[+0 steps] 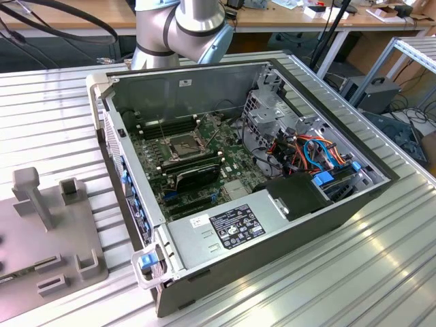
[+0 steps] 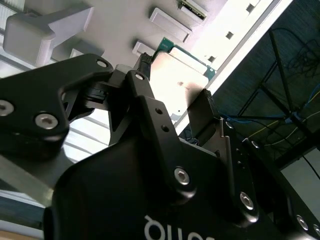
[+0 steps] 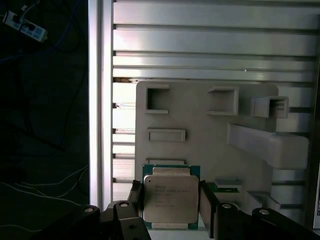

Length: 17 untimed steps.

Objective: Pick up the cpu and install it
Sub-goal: 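Pick up the cpu and move it towards the insertion slot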

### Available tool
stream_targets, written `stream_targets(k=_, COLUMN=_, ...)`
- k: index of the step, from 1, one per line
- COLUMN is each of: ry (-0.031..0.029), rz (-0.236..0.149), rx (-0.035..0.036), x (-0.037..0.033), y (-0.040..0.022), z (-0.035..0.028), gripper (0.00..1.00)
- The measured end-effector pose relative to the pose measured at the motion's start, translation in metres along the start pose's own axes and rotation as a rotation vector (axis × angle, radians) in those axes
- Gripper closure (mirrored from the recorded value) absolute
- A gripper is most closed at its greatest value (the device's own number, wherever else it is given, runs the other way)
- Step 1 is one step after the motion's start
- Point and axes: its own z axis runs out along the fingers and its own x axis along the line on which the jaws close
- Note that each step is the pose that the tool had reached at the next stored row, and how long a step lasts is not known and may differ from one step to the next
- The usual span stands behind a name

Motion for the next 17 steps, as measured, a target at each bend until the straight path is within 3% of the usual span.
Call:
stream_targets(k=4, ry=0.0005, rz=0.000, rx=0.0003, x=0.0000, y=-0.0001, z=-0.0012, gripper=0.45)
stream_targets(k=8, ry=0.0000, rz=0.000, rx=0.0000, x=0.0000, y=-0.0007, z=-0.0139, gripper=0.45)
stream_targets(k=14, ry=0.0000, rz=0.000, rx=0.0000, x=0.0000, y=-0.0019, z=-0.0393, gripper=0.45)
stream_targets(k=17, ry=0.0000, rz=0.000, rx=0.0000, x=0.0000, y=-0.0023, z=-0.0478, gripper=0.45)
